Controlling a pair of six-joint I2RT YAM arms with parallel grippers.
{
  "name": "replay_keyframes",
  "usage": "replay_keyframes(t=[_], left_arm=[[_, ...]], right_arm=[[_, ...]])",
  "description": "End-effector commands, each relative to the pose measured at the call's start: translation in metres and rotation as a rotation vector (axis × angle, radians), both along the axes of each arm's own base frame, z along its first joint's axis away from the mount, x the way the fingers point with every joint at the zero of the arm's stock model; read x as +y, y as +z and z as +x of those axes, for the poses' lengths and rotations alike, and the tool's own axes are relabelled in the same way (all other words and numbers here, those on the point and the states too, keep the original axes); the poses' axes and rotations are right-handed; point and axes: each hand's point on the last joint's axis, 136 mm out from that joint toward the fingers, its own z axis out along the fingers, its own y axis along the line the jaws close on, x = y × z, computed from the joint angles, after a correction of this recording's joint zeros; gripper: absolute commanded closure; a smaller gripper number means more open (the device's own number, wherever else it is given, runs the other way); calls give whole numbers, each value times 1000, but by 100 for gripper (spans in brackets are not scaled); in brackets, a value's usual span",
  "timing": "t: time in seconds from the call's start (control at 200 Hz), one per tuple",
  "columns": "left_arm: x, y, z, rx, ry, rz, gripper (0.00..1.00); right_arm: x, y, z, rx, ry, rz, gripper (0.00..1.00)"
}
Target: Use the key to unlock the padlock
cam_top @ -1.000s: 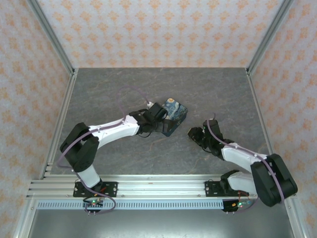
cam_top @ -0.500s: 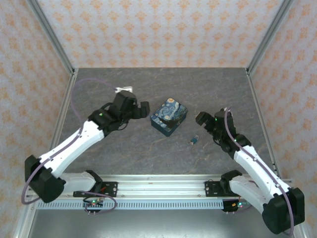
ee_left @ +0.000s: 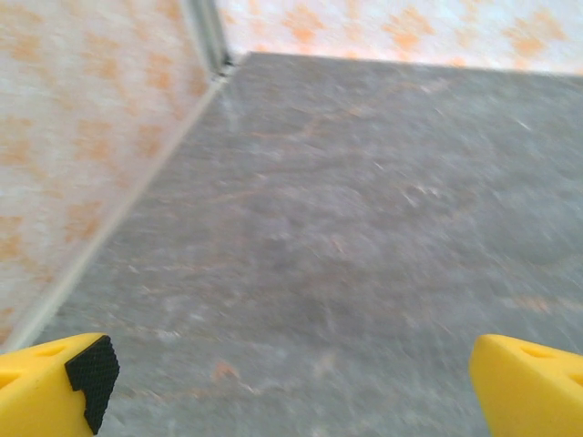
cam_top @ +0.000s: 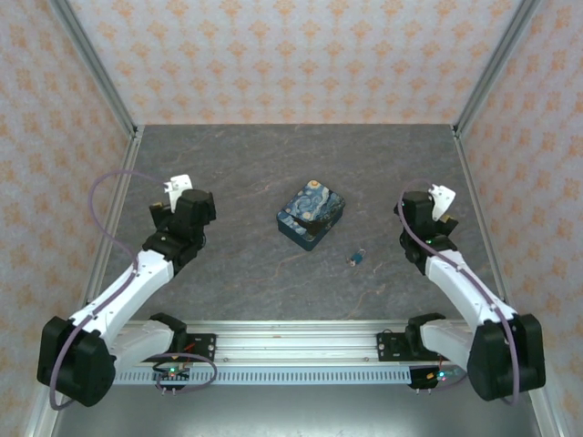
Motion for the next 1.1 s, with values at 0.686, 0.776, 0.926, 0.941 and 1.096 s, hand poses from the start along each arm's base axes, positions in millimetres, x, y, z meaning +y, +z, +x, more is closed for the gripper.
replay_keyframes(t=[0.686,0.776,0.926,0.941,1.096], left_arm=[[12,-101,63,-70,-217,-28,0],[9,-103,63,-61,-239,-37,0],[9,-102,64,-63,-240,-34,0],[9,-102,64,-61,-240,-35,0],[9,-103,64,-59,-240,-34,0]], right_arm=[[25,-65,70,-114,358,-46,1],[17,-67,73,-112,362,19,1],[16,-66,70,-115,358,12,1],[15,-66,70,-115,348,8,1],[14,-65,69,-118,338,-1,1]])
